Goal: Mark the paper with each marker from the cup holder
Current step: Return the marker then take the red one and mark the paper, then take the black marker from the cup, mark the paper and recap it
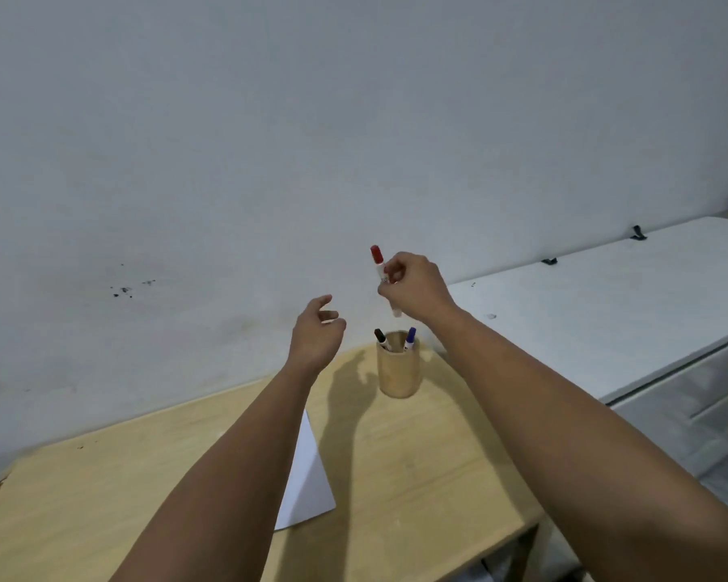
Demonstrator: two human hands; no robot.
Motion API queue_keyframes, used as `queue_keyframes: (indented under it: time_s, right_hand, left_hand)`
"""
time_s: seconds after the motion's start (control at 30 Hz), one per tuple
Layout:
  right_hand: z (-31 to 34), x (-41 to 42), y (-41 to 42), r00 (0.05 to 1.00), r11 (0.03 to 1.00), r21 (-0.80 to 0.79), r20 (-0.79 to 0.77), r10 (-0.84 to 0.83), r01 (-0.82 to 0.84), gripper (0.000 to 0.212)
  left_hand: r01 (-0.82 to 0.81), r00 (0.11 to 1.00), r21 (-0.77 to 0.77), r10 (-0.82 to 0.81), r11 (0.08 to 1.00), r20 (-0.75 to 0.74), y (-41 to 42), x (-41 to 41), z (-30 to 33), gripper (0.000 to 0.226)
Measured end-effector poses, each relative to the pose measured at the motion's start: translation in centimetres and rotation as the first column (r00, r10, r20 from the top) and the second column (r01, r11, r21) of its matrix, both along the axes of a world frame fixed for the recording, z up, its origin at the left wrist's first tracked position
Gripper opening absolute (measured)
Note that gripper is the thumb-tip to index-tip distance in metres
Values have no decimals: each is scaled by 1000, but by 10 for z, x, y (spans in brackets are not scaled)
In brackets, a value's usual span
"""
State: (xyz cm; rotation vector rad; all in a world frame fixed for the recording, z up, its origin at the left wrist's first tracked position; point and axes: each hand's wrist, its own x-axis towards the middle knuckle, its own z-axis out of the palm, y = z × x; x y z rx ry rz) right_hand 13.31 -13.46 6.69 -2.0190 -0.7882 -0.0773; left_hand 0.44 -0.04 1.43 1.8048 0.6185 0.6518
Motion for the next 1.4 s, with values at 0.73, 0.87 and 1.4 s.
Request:
queue_keyframes:
  time_s: [0.73,0.87,1.4]
  right_hand:
    - [-70,44,13,985,827,-535,-106,135,-171,12]
    - [-63,37,12,996,866,-492,-38,82,-90,20]
    - [25,-26,17,940,935,251,-170,296,-250,18]
  left_hand:
    - [227,936,33,-209,973,-282,-19,67,-98,78]
    - [221,934,38,-200,975,-295,-19,68,-98,86]
    - [25,987,252,16,967,-160,15,-20,3,51]
